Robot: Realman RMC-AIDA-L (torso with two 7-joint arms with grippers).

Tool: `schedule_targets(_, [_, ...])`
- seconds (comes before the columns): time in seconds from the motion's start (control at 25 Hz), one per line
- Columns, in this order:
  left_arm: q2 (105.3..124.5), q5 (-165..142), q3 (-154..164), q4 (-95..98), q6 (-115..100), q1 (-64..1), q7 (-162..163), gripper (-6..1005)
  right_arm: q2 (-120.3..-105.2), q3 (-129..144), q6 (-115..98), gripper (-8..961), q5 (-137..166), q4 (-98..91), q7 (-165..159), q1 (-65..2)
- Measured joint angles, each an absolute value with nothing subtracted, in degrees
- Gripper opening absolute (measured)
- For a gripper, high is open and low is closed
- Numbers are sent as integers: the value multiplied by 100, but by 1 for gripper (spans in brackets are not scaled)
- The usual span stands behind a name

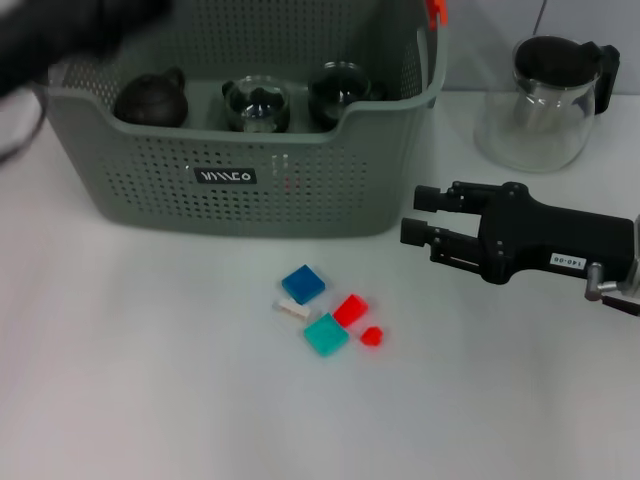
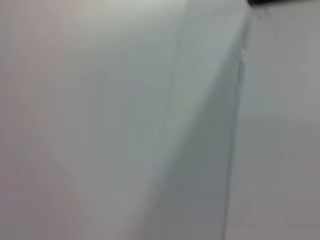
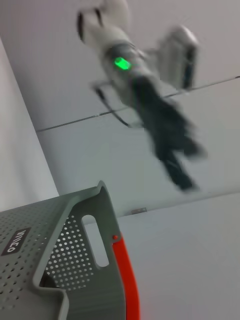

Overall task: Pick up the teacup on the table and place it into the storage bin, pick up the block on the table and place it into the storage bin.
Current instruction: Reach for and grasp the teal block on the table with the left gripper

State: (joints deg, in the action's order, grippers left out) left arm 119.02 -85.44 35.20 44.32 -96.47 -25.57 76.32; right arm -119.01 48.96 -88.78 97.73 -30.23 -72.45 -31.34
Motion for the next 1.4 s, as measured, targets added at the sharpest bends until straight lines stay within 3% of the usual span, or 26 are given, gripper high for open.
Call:
schedule_targets(0.16, [12017,-9198,3416,4487,-10036,-2245,7138,828,-11901,4896,-8863,518,9773,-3024,-7248,-3127])
schedule_targets(0.28, [12208,-10173,3480,4532,-10104,-1970,6790,827,-11901,4896,-8848,518,9773,-3023,-7249,-3117])
schedule_targets(0.48, [12431,-11218,3971,4281,-9637,-1973,6330,825,-11900,4896,-8851,517,9772,-3024,-7258,-3125])
schedule_targets(0.68, [12415,-11327,4669,3617,-8809,-2262,6296,823,-11900,4896,-8877,517,9773,-3024,-7260,-3117])
schedule_targets(0.92, [12474,-11217,5286,3284,-7878,-2411,6281,714,-11900,4896,-8882,518,9774,-3024,-7266,-3118])
schedule_targets(1.4, [12479,-10902,5337,2779,-7153,-2607,5995,710,-11901,4896,-8865,517,9774,-3024,-7269,-3157])
